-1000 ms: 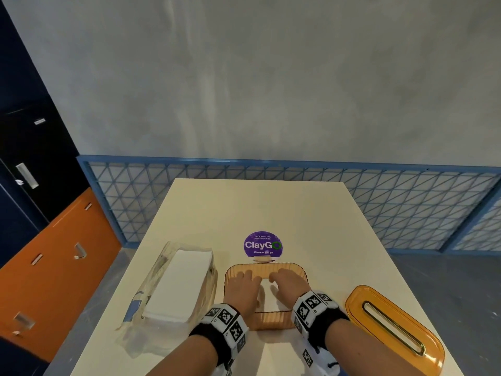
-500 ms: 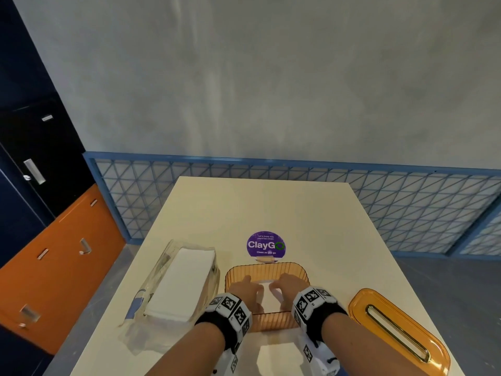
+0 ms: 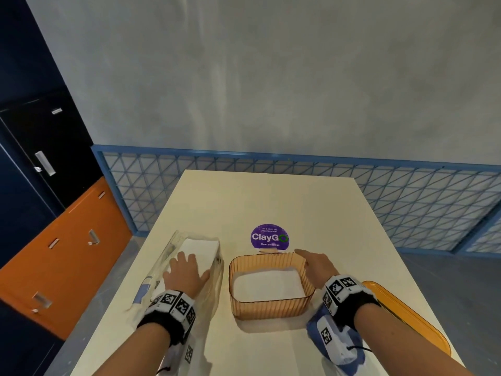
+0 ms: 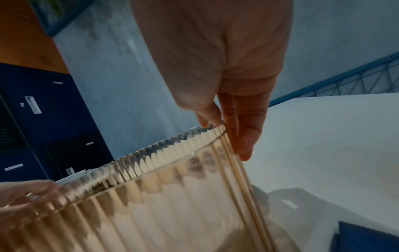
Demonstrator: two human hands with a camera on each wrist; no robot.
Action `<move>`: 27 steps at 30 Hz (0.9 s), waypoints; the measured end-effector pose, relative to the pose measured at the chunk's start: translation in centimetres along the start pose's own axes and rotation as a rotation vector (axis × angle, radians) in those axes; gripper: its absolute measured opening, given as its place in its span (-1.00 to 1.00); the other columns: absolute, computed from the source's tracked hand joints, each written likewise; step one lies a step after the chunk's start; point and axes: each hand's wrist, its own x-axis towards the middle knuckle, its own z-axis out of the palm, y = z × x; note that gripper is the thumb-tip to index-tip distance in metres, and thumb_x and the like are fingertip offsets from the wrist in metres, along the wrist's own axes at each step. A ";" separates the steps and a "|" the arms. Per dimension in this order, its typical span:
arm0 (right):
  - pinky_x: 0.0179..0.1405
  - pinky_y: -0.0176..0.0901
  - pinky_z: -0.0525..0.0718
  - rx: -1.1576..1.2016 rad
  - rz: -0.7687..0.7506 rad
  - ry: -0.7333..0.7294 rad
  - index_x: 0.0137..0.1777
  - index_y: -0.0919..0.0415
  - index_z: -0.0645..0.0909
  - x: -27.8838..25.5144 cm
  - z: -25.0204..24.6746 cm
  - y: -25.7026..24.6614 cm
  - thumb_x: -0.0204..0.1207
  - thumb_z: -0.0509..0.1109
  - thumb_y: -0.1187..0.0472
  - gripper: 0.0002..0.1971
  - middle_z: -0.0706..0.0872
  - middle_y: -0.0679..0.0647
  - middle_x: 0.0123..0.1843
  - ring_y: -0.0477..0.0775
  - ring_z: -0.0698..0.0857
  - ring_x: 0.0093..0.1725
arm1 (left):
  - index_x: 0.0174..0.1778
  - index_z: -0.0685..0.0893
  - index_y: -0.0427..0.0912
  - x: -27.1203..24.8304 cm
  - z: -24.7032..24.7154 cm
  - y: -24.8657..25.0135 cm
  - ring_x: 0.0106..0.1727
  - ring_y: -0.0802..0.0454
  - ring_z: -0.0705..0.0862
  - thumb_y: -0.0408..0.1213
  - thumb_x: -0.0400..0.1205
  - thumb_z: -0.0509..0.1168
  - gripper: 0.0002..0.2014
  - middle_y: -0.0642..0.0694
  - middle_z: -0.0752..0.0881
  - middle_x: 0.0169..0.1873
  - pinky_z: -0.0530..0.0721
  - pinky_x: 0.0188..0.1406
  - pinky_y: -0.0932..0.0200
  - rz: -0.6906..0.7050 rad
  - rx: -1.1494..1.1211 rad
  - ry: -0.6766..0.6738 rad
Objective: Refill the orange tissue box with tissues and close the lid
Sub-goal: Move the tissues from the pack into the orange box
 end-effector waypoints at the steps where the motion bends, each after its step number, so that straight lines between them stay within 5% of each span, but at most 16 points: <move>1: 0.36 -0.21 0.46 0.016 0.004 -0.002 0.60 0.06 0.24 0.0 0.0 0.0 0.67 0.10 0.30 -0.51 0.48 0.22 0.51 0.16 0.53 0.44 | 0.35 0.43 -0.15 0.0 0.3 -0.2 0.39 -0.16 0.41 0.20 0.60 0.12 -0.44 -0.15 0.44 0.34 0.51 0.25 -0.13 -0.010 0.014 -0.003; 5: 0.45 -0.19 0.40 0.029 0.047 -0.005 0.61 0.08 0.22 0.4 0.4 0.5 0.67 0.06 0.33 -0.49 0.39 0.23 0.58 0.16 0.47 0.51 | 0.34 0.44 -0.13 0.2 0.6 0.0 0.40 -0.14 0.41 0.32 0.56 0.08 -0.36 -0.13 0.44 0.35 0.49 0.25 -0.13 -0.033 0.025 0.016; 15: 0.49 -0.20 0.34 0.000 0.069 0.013 0.64 0.12 0.13 -0.1 0.5 1.2 0.66 0.06 0.40 -0.45 0.34 0.21 0.61 0.15 0.42 0.55 | 0.38 0.42 -0.15 -0.1 0.1 0.5 0.41 -0.11 0.43 0.10 0.68 0.04 -0.53 -0.14 0.43 0.36 0.52 0.29 -0.10 -0.077 -0.068 -0.007; 27: 0.43 -0.21 0.41 -0.007 0.102 0.024 0.64 0.09 0.10 -0.8 0.4 0.8 0.65 0.02 0.42 -0.43 0.37 0.22 0.59 0.17 0.44 0.52 | 0.43 0.34 -0.11 -0.2 0.2 0.9 0.42 -0.09 0.40 0.07 0.69 0.05 -0.54 -0.11 0.38 0.37 0.57 0.24 -0.15 -0.080 -0.032 -0.058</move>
